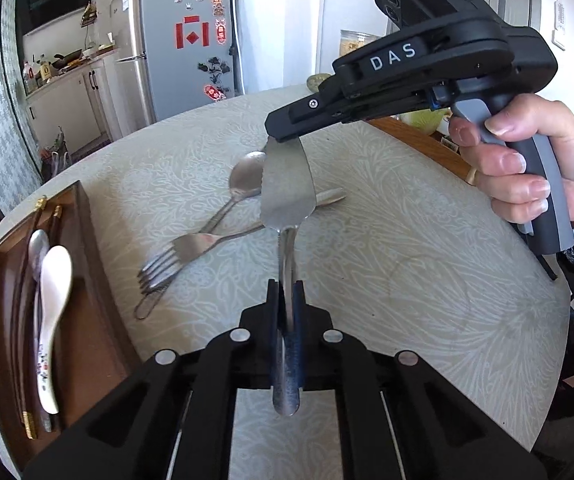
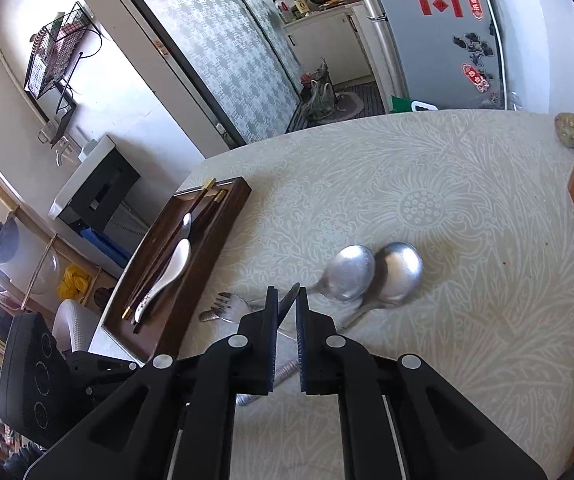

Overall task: Organize utensils
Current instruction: 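Carry the knife into the wooden tray and open the left tool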

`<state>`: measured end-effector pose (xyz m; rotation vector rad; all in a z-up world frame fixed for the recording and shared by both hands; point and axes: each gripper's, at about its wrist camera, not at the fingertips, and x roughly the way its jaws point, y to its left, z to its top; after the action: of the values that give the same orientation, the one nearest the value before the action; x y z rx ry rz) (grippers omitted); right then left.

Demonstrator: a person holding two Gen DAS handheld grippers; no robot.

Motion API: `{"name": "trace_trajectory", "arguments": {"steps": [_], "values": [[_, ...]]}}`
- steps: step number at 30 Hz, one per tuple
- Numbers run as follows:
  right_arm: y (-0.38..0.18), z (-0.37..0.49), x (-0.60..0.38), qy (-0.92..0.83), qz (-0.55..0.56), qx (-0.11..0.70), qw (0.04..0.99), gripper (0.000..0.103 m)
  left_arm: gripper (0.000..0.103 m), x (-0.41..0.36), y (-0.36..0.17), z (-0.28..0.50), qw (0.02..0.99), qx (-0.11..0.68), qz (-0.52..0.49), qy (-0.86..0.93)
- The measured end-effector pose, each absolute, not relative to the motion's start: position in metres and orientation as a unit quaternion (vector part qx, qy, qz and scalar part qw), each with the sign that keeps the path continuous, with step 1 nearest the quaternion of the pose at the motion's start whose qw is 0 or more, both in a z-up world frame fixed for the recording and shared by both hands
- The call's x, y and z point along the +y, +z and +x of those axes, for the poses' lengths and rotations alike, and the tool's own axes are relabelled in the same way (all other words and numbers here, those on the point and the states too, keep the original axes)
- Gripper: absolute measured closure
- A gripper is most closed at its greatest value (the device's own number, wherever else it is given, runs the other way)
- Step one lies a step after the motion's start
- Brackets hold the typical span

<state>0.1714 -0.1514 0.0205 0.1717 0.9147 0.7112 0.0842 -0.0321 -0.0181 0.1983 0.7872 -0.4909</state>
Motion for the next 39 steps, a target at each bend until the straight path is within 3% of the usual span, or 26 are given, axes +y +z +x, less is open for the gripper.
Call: {"name": "trace_trajectory", "arguments": {"steps": [8,14,22,28,30,32,34,39], "values": [[0.046,0.189,-0.059,0.382,0.051,0.418,0.823,0.094,0.095,0.041,0.007,0.084,0.914,0.36,0.063,-0.176],[0.033,0.21,0.007,0.405,0.03,0.429,0.807,0.094,0.096,0.093,0.0,0.091,0.918,0.372,0.041,-0.132],[0.001,0.226,0.045,0.401,0.016,0.45,0.798,0.094,0.095,0.116,-0.02,0.096,0.915,0.387,0.033,-0.109],[-0.008,0.226,0.051,0.392,-0.004,0.458,0.798,0.087,0.095,0.115,-0.022,0.094,0.916,0.385,0.034,-0.108],[-0.007,0.224,0.049,0.391,-0.003,0.455,0.8,0.069,0.09,0.113,-0.02,0.092,0.918,0.38,0.039,-0.105],[0.0,0.221,0.038,0.393,0.005,0.447,0.803,0.048,0.075,0.11,-0.015,0.085,0.922,0.37,0.046,-0.101],[0.01,0.22,0.023,0.391,0.008,0.437,0.81,0.044,0.048,0.107,-0.006,0.077,0.928,0.355,0.042,-0.107],[0.032,0.218,-0.043,0.363,0.019,0.421,0.831,0.037,0.037,0.083,0.015,0.06,0.931,0.329,0.048,-0.147]]}}
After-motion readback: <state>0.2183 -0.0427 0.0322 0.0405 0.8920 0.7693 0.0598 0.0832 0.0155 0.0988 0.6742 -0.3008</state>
